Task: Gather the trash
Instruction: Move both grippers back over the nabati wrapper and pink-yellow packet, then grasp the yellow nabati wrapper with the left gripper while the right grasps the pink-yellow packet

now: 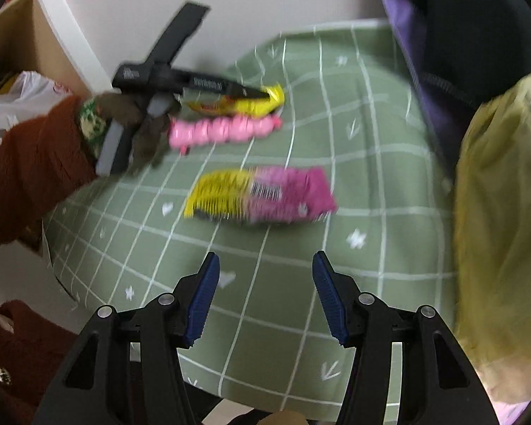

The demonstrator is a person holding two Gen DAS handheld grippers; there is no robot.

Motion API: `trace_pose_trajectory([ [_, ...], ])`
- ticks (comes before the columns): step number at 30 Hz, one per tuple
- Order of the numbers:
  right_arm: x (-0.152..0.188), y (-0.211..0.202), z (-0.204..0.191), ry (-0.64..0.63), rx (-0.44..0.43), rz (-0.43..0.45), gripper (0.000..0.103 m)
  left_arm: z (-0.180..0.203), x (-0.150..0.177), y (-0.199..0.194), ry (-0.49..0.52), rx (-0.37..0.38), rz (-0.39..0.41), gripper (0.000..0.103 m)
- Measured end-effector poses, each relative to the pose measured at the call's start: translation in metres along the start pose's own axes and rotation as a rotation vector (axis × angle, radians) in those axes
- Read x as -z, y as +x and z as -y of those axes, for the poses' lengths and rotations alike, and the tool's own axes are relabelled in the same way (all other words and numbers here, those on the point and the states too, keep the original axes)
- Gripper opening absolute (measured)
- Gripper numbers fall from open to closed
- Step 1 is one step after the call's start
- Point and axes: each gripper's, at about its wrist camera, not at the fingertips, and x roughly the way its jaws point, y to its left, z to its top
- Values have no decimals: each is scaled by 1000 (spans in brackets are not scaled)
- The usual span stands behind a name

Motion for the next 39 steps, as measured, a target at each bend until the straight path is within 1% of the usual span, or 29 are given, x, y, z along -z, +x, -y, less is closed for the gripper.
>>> trace_pose_trajectory([
  [2, 1, 9, 0, 8, -13, -22, 51, -10, 11, -8, -38, -64, 4, 33],
  [4, -3, 16, 1, 24, -35, -23, 51, -20, 27, -20, -86, -105, 15, 32],
  [6, -12, 24, 3, 51, -49, -11, 51, -29, 40, -31, -134, -123, 29, 31],
  [9, -25, 34, 7, 86, -51, 15, 51, -41, 66, -52, -231, -196, 54, 31],
  [10, -31, 40, 9, 101, -50, 25, 51, -46, 79, -63, -280, -218, 70, 31],
  [12, -44, 48, 12, 111, -45, 31, 51, -52, 94, -75, -342, -223, 97, 31],
  [13, -51, 54, 11, 102, -37, 34, 51, -57, 107, -86, -398, -215, 124, 31],
  [15, -62, 61, 6, 73, -25, 46, 51, -62, 123, -99, -468, -199, 151, 32],
  [16, -67, 65, 4, 53, -17, 55, 51, -64, 129, -104, -488, -196, 158, 35],
  [17, -70, 68, 2, 40, -8, 60, 51, -65, 133, -106, -493, -199, 160, 38],
  [19, -75, 75, -1, 28, 17, 55, 52, -60, 140, -112, -488, -227, 159, 38],
  [20, -75, 75, -2, 28, 20, 66, 52, -58, 143, -114, -482, -237, 160, 38],
  [22, -76, 78, -5, 28, 26, 68, 53, -54, 146, -118, -477, -241, 159, 38],
  [23, -76, 78, -7, 15, 36, 64, 53, -59, 143, -118, -477, -240, 156, 38],
  [24, -76, 79, -9, 3, 43, 57, 53, -58, 139, -116, -476, -238, 154, 38],
  [29, -69, 78, -16, -9, 62, 8, 53, -47, 144, -115, -466, -265, 141, 38],
  [30, -69, 78, -18, -22, 60, -11, 52, -47, 146, -116, -471, -264, 141, 38],
  [31, -68, 76, -19, -17, 76, -27, 49, -46, 148, -118, -483, -261, 143, 38],
  [32, -65, 72, -20, -3, 112, -18, 42, -46, 150, -119, -496, -257, 147, 38],
  [34, -61, 63, -29, -19, 143, 37, 42, -46, 153, -125, -515, -254, 157, 38],
  [36, -59, 56, -49, -95, 195, 109, 42, -46, 156, -129, -522, -263, 163, 38],
  [39, -64, 62, -77, -215, 258, 152, 42, -47, 157, -131, -530, -278, 166, 38],
])
